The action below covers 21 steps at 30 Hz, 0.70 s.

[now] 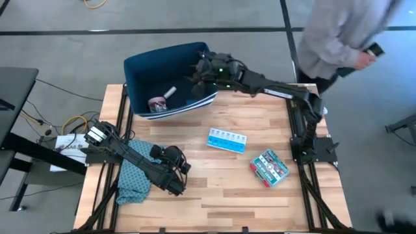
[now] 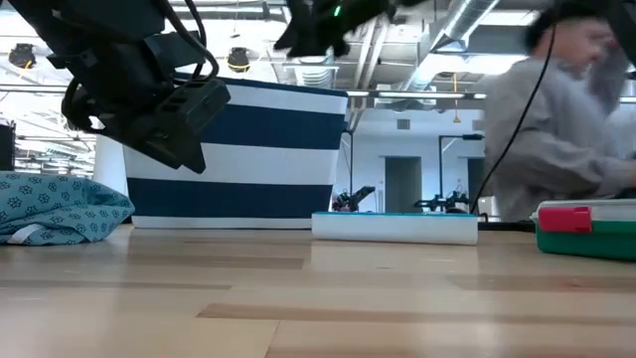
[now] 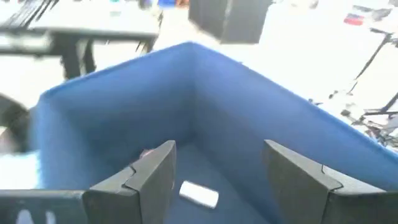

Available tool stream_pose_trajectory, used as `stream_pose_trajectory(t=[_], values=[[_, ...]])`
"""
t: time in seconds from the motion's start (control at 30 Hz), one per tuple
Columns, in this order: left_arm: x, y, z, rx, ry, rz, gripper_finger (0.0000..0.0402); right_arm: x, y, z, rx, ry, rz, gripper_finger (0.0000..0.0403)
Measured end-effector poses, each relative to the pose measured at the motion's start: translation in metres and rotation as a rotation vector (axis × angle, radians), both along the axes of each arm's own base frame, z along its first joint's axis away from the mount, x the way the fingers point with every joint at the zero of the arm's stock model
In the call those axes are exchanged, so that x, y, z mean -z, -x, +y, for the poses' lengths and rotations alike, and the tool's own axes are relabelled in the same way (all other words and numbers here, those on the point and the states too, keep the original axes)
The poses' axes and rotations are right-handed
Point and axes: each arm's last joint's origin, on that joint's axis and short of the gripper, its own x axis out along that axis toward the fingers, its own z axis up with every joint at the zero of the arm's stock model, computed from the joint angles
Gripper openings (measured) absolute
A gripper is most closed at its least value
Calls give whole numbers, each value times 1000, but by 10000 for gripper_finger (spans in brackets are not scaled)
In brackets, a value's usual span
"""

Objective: Pick & place medical supplies in basket/bin
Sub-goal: Put the blue and white medicine organizer into the blue bin

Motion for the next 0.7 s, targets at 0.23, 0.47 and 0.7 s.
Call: stream_pose_trajectory(t=[0.23,0.47,0.7], values=[[0,-1,0,-2,9,-14,173,-47,53,65,-139,-14,201,219],[1,-4,-2,2,21,-40,173,-57,102,106,-183,-142,388,218],[-1,-10,-3,58,-46,-89,170,-36,122,133,-126,-218,637,216]])
